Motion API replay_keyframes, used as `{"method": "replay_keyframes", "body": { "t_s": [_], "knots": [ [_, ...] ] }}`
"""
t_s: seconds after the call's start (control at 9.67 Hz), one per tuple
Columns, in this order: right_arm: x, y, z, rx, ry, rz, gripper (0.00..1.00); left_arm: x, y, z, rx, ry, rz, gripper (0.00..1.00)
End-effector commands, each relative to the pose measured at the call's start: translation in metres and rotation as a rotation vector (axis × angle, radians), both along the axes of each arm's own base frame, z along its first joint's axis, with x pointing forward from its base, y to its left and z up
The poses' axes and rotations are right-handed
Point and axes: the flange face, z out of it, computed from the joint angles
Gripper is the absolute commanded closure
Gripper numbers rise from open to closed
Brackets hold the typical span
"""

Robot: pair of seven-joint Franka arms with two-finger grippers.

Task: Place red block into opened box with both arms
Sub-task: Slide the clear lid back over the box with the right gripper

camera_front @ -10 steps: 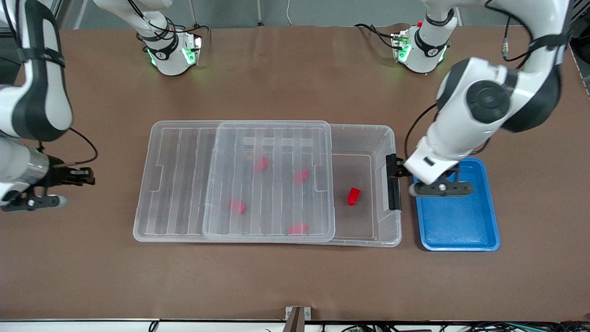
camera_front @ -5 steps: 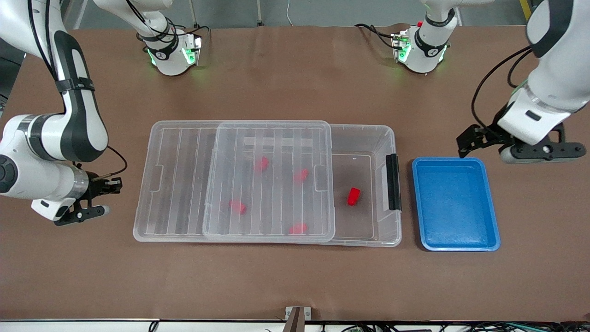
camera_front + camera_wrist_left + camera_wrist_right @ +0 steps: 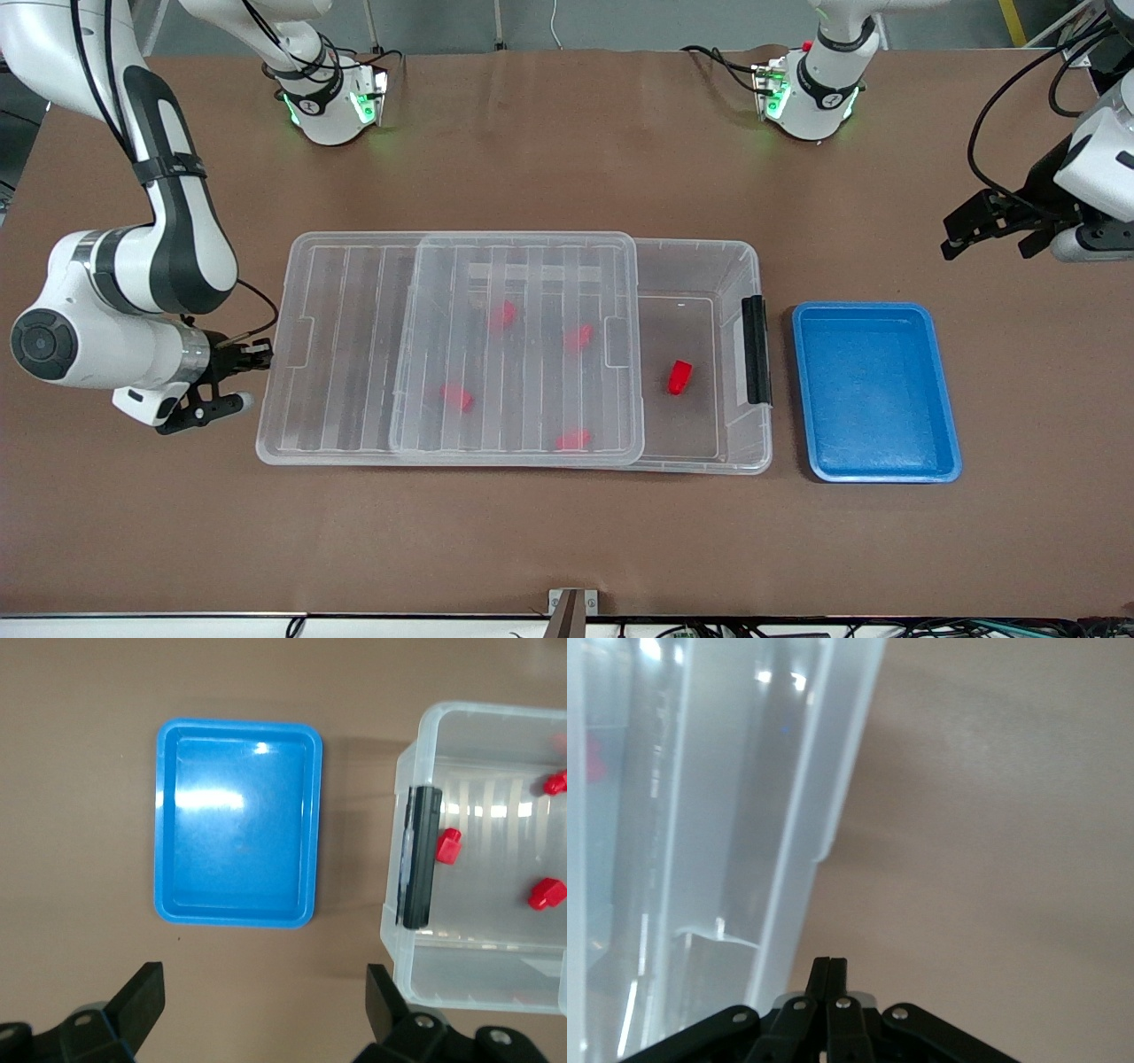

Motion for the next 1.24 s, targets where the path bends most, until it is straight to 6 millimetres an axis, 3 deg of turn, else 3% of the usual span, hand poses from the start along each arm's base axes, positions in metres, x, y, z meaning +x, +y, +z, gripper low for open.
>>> {"method": "replay_keyframes", "body": {
  "t_s": [0.0,0.41,0.72,0.93,1.14],
  "knots": [
    [-0.004,0.027,0.005,0.063,0.022,-0.049,1.00,-0.005,-0.010,-0.032,-0.004,0.090,-0.029,0.00],
    [-0.008,0.093,0.003,0.119,0.062,-0.123,1.00,-0.001,-0.017,-0.017,-0.016,0.066,0.055,0.00],
    [-0.011,0.132,0.005,0.129,0.074,-0.138,1.00,0.025,-0.012,0.004,-0.027,0.014,0.052,0.00],
    [-0.012,0.140,0.003,0.132,0.078,-0.141,1.00,0.040,-0.011,0.008,-0.029,0.049,0.049,0.00],
    [-0.010,0.143,0.006,0.136,0.075,-0.137,1.00,0.039,-0.012,0.003,-0.027,0.075,0.035,0.00]
  ]
}}
